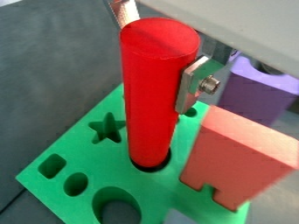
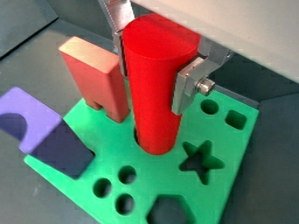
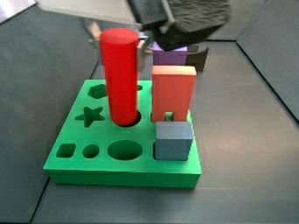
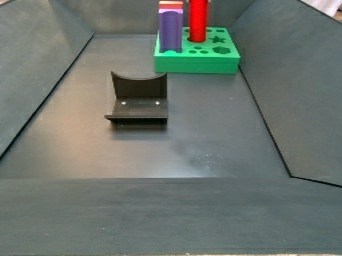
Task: Pick up the round object. Move up. Move to above the board. Insert the round object.
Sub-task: Insert the round object.
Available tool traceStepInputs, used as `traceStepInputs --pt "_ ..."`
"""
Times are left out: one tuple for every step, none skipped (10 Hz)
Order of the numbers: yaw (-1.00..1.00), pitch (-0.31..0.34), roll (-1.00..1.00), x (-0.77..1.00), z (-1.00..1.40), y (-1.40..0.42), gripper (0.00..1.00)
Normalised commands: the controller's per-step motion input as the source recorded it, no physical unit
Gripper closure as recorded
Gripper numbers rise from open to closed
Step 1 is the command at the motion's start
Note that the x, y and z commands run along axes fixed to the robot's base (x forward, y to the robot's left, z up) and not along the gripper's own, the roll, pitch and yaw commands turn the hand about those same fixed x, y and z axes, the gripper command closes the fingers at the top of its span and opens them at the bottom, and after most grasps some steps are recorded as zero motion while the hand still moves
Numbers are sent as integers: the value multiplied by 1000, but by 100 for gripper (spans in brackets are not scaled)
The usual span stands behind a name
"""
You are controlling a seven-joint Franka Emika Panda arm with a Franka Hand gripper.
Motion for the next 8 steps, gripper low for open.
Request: traceStepInputs --pt "-149 76 0 151 -263 0 100" --pt "-63 16 0 0 -349 -37 100" --pt "-63 26 67 -40 -394 -74 100" --pt "-51 0 0 0 -366 -20 100" --pt "0 0 -79 63 -174 0 100" --pt "-11 -36 -84 0 -57 57 100" --pt "-43 0 -36 0 -14 0 100" --pt "0 0 0 0 0 0 100"
